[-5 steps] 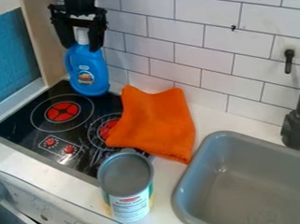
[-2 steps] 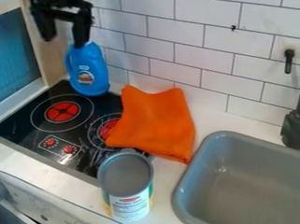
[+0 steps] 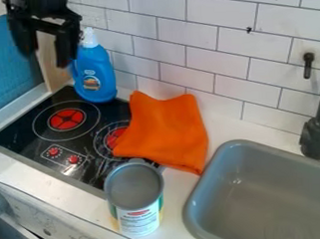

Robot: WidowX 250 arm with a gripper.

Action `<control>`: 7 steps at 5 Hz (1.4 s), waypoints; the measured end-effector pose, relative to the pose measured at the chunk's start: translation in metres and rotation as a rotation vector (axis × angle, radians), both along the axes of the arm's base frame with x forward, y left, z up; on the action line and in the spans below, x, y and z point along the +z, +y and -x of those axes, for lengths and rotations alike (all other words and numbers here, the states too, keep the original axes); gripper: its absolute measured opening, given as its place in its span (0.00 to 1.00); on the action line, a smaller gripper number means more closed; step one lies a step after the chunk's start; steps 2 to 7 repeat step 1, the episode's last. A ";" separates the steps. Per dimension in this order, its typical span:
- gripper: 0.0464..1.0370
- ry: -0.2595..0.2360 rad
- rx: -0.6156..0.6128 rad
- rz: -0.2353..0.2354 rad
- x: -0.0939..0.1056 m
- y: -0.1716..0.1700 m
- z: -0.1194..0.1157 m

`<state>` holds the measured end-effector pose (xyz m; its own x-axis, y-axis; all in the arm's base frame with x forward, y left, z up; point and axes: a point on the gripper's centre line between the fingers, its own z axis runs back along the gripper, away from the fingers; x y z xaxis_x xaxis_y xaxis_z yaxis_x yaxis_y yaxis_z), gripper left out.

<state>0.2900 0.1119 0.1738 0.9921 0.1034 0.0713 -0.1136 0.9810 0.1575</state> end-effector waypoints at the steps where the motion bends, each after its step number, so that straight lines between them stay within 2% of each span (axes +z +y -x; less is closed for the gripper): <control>1: 0.97 0.011 0.002 0.040 0.001 0.006 0.019; 7: 0.97 0.011 0.002 0.040 0.001 0.006 0.019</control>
